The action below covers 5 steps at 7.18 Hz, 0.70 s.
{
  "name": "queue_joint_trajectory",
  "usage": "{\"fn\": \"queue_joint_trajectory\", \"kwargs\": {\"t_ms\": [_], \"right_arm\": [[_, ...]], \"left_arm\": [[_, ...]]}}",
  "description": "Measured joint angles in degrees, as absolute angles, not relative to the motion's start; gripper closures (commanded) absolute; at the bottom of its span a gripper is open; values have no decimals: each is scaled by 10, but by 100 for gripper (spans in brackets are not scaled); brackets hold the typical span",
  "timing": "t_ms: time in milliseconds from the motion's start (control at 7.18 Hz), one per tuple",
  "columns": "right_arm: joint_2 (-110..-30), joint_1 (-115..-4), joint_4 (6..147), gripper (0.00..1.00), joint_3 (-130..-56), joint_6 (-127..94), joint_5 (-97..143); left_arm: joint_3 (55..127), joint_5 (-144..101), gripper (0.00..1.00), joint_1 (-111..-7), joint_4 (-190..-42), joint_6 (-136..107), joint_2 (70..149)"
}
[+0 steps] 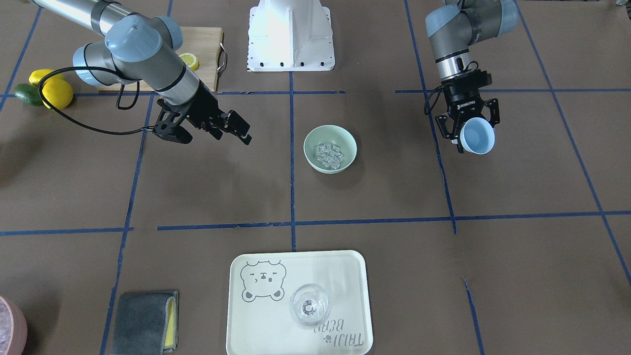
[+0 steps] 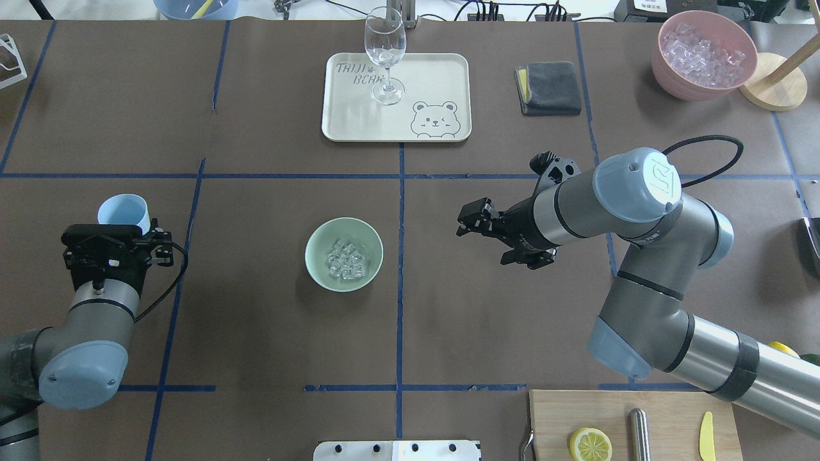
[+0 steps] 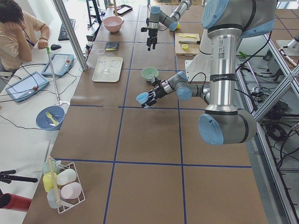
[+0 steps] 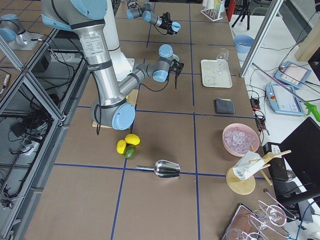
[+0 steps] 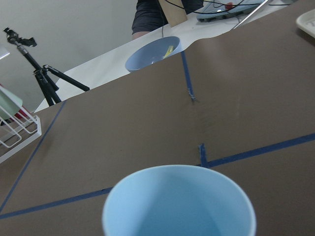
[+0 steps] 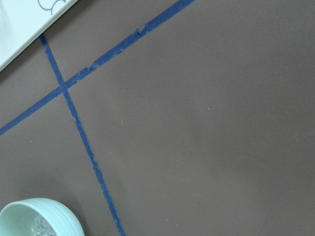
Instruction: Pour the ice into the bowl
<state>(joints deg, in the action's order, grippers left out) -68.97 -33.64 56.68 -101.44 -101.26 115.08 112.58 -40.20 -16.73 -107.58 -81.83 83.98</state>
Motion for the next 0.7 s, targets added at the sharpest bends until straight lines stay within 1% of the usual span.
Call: {"fn": "queue_joint_trajectory", "kwargs": {"t_ms": [279,697], "right_arm": [[-690,-337,567,0,-1018,-1013,1151],[-688,-336,568,0,-1019,-1013,1150]], "left_arm": [[1097,-349,100,-168,-1163,-858,783],[999,-302,100,-167,-1316,-915,769]]}}
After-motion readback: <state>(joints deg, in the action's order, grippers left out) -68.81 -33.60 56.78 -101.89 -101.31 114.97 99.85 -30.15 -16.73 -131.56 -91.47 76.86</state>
